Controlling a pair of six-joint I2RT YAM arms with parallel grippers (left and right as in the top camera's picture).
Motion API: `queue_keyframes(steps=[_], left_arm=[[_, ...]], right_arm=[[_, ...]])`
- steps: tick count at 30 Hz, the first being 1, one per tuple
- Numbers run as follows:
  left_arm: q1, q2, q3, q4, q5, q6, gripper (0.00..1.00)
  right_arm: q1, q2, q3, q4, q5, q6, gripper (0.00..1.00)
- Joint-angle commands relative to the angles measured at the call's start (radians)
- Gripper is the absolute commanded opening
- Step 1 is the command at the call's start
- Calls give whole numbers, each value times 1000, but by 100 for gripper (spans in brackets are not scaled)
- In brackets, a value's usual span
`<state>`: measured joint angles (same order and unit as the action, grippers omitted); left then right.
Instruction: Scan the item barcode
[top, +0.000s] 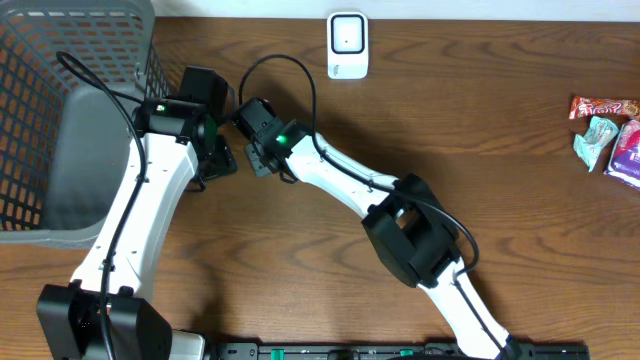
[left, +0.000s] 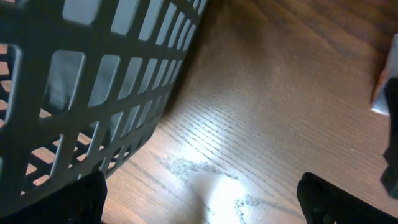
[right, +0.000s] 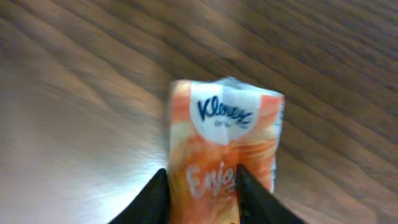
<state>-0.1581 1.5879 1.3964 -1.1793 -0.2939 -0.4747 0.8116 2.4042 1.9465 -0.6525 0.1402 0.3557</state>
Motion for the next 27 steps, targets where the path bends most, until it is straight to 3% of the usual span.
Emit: queue_keyframes(steps=[1,3,6,7,14,21,27], left_arm=[[2,-6,-6,-9,-6,-10,98],[2,-6,-6,-9,-6,-10,98],[2,-6,-6,-9,-6,-10,98],[2,-6,-6,-9,-6,-10,98],[2,-6,-6,-9,-6,-10,98],[2,-6,-6,-9,-6,-10,98],[2,-6,-6,-9,-6,-10,98]], right_arm=[[-37,48,-11,-35,73,-5,24],[-53,47,-11,-50,101,-5,22],[-81,45,-10,-94,121,-5,2],[-93,43,-8,-114,108,-4,1],[-211,-28,34,-245,-252,-31,1],[-394,-116,36,-365,-822,-201,1],[-551,-106,-40,-428,-1081,-303,1]])
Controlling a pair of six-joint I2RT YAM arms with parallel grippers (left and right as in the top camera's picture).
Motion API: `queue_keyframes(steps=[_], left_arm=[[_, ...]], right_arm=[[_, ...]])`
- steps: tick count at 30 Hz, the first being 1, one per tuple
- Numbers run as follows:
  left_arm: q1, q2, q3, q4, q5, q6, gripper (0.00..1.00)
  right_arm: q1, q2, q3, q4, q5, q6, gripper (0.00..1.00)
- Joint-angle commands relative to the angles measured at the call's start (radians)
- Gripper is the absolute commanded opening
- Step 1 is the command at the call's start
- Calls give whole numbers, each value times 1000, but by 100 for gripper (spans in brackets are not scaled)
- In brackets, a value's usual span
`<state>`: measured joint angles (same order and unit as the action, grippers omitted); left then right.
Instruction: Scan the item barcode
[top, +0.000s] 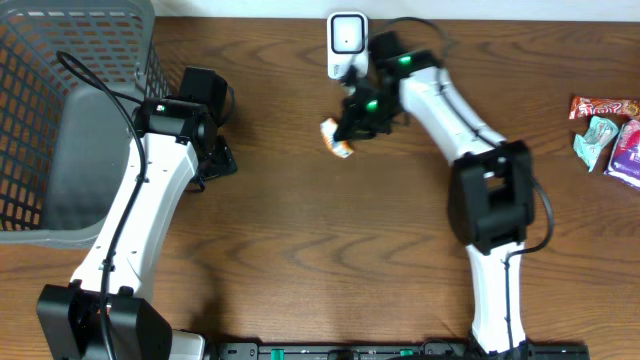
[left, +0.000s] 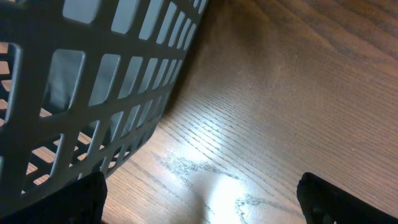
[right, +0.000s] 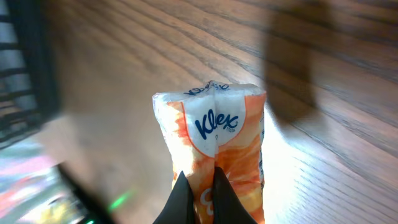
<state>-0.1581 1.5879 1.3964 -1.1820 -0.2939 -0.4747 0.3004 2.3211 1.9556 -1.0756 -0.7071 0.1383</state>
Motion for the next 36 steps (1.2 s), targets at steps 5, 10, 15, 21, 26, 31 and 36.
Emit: queue_keyframes(steps=[5,10,15,21,26,31,36], left_arm=[[2,-6,-6,-6,-6,-10,98],[2,-6,-6,-6,-6,-10,98],[2,-6,-6,-6,-6,-10,98],[2,-6,-6,-6,-6,-10,98],[2,-6,-6,-6,-6,-10,98],[2,-6,-6,-6,-6,-10,98],[2,-6,-6,-6,-6,-10,98]], right_arm=[[-146,-23,-191,34,-392,-129,1],[-256,-23,-352,119,-377,-102,1],[-367,-24,-348,61,-14,-79,5],[-441,-25,-159,-179,169,-108,23],[-419,-25,-12,-352,174,-200,35],[-337,-25,-26,-374,179,-208,52],[-242,-25,-97,-286,179,-182,71]])
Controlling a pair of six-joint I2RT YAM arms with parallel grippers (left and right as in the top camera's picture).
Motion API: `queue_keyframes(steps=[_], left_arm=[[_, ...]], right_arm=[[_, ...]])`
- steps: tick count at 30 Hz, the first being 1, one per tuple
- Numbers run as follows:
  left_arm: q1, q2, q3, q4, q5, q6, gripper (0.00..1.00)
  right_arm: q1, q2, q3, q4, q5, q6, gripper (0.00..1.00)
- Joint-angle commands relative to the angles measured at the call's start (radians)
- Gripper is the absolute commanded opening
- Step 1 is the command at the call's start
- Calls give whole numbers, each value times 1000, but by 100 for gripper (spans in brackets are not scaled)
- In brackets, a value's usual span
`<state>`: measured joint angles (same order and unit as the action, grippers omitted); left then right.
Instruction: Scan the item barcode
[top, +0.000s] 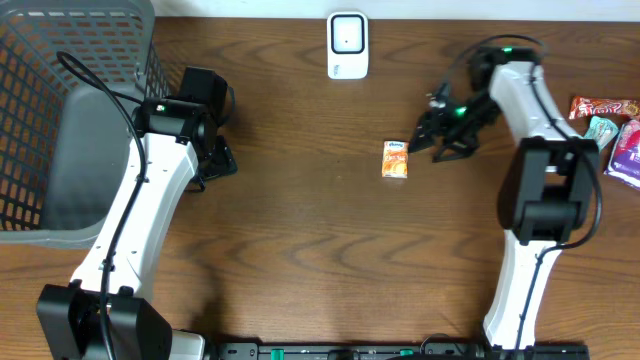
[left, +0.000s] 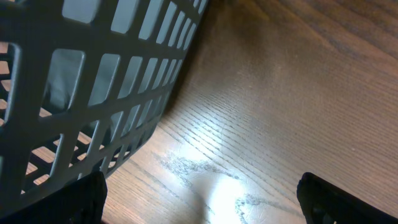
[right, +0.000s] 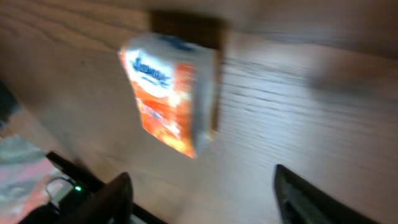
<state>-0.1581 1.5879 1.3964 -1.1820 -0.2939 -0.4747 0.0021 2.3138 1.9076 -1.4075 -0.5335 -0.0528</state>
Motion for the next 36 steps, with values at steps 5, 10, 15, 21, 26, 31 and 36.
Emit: queue_keyframes(steps=[5,10,15,21,26,31,36], left_arm=[[2,-6,-6,-6,-6,-10,98],[2,-6,-6,-6,-6,-10,98],[2,-6,-6,-6,-6,-10,98],[2,-6,-6,-6,-6,-10,98],[2,-6,-6,-6,-6,-10,98],[2,-6,-6,-6,-6,-9,98],[2,-6,-6,-6,-6,-10,98]], right_arm=[[99,-18,-104,160,6,92,68],[107,-18,-169,259,5,154,47],[106,-18,-188,256,-34,152,1],[102,-18,-182,177,-539,-125,1],[116,-18,-182,-2,-761,-504,1],[166,-18,-186,-294,-704,-1087,1],[202,-19,-185,-294,-673,-1086,1]])
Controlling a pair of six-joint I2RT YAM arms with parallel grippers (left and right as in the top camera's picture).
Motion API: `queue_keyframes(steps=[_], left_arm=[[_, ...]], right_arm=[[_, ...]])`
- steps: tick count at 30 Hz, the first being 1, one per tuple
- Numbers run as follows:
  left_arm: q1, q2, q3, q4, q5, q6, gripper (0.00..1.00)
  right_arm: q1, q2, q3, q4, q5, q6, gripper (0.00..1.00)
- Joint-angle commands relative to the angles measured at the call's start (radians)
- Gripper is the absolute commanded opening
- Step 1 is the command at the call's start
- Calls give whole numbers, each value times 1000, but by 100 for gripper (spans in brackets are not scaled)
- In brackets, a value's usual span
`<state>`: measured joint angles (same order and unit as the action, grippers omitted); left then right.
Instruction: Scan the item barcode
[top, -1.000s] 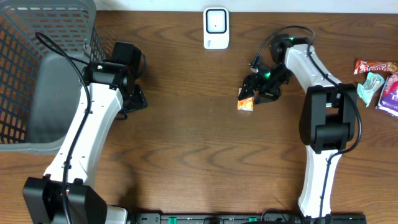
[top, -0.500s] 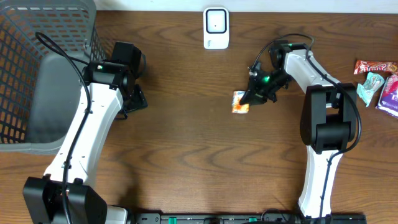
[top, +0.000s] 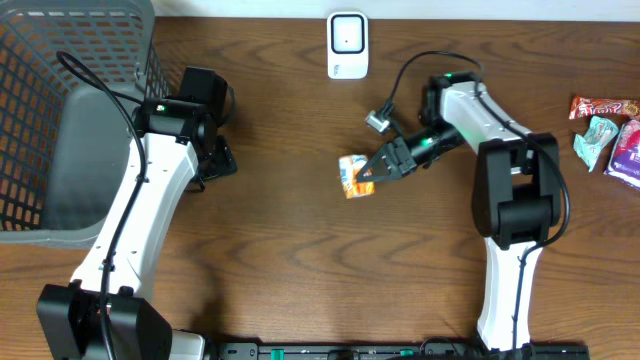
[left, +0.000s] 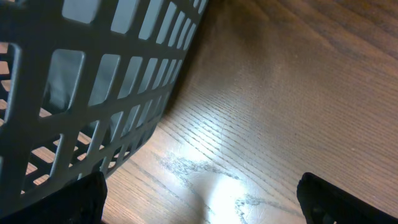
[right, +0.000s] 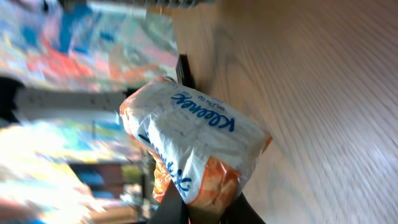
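An orange and white Kleenex tissue pack (top: 351, 177) sits at the table's middle with my right gripper (top: 369, 171) shut on its right end. The right wrist view shows the pack (right: 193, 146) pinched between the dark fingers (right: 171, 208) and tilted, with the blue logo facing the camera. No barcode shows on it. The white scanner (top: 347, 45) stands at the back edge, well above the pack. My left gripper (top: 214, 160) rests beside the basket; its view shows it open (left: 205, 199) over bare wood.
A grey mesh basket (top: 60, 110) fills the far left, its wall (left: 93, 87) close to the left fingers. Several wrapped snacks (top: 606, 125) lie at the right edge. The wooden table (top: 300, 260) extends towards the front.
The pack lay loose on the table with my right gripper open just to its right. Now that gripper is shut on it, and the pack sits a little further left and turned. The left arm is unmoved.
My right gripper first held the pack close to the left gripper by the basket. Then it held it just below the scanner. Then the pack lay free mid-table with the gripper open beside it. Now the gripper grips it again.
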<state>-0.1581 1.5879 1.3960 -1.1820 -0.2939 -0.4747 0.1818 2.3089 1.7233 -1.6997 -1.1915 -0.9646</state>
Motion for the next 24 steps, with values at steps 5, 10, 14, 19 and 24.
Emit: queue_keyframes(steps=[5,10,14,19,24], left_arm=[[2,-6,-5,-6,-6,-9,98],[2,-6,-5,-6,-6,-10,98],[2,-6,-5,-6,-6,-10,98],[2,-6,-5,-6,-6,-10,98],[2,-6,-5,-6,-6,-10,98]], right_arm=[[20,-14,14,13,-42,-148,1],[11,-14,134,154,1,162,2],[24,-14,284,459,428,877,1],[82,-14,502,601,1108,1201,1],[171,-10,542,852,1618,1061,1]])
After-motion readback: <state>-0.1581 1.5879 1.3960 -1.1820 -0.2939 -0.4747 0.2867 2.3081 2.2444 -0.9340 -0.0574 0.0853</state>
